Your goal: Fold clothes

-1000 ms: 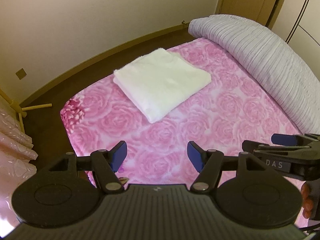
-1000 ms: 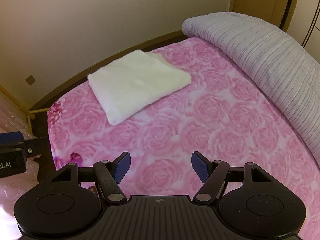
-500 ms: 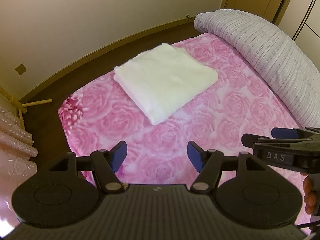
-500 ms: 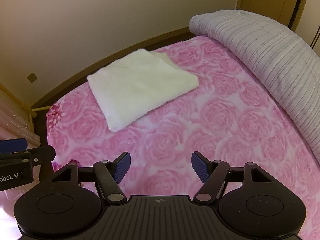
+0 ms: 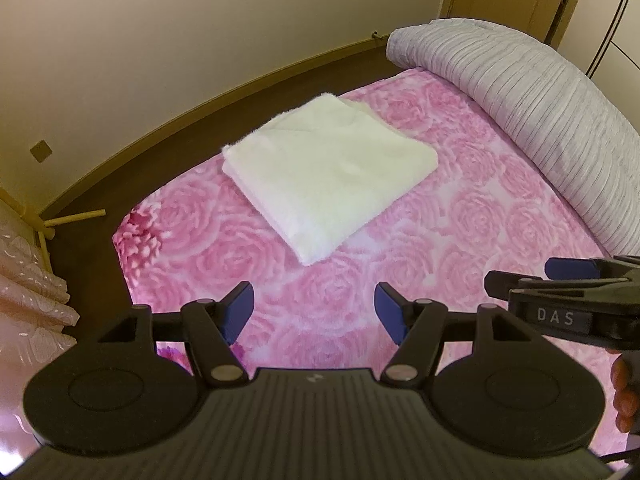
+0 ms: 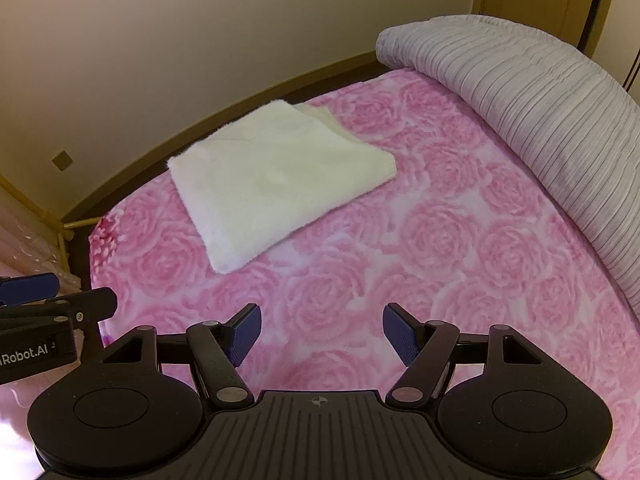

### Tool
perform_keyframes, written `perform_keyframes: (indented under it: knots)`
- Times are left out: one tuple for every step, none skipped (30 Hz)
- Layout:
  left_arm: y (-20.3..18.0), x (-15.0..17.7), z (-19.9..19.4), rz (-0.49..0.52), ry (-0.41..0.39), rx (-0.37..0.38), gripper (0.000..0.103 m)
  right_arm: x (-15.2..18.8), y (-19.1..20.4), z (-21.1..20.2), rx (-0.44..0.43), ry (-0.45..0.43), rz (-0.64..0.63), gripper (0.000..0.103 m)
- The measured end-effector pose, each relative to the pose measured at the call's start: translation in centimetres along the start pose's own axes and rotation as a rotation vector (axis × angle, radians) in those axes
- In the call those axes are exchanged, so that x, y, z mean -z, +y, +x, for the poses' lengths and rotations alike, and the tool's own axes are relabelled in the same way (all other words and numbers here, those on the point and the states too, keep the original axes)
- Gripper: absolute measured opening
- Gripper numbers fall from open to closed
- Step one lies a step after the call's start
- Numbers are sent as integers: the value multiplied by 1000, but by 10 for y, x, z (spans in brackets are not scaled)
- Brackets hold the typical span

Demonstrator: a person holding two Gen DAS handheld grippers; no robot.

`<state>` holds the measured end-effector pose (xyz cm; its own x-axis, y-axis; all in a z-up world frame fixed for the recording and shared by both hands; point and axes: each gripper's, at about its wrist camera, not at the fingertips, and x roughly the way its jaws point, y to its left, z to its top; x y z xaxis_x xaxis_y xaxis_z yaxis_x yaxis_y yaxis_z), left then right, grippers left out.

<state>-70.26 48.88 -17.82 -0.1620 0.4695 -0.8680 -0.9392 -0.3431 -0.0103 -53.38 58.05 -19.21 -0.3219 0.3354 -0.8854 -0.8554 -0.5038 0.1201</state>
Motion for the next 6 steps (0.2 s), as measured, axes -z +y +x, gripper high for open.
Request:
perform_keyframes:
  knots:
    - [0,0,-1,3,-4,-1,63,0,0,-1,-1,-1,-1,71]
    - [-1,1,-2,6,-8,-3,63,1,1,-2,-2,-3,-1,71]
    - [-1,1,-4,9,-13,-3,63,1,1,-3,-2,-5,-1,71]
    - [-1,1,-5,11,-17,-4,63,2,2,-5,-3,-9,-1,71]
    - [-2,2,-7,13,-20,-6,63,3,3,-7,-3,-12,-1,71]
    - [-2,2,-9,15,-24,-6,63,4,4,-10,-3,-17,-1,71]
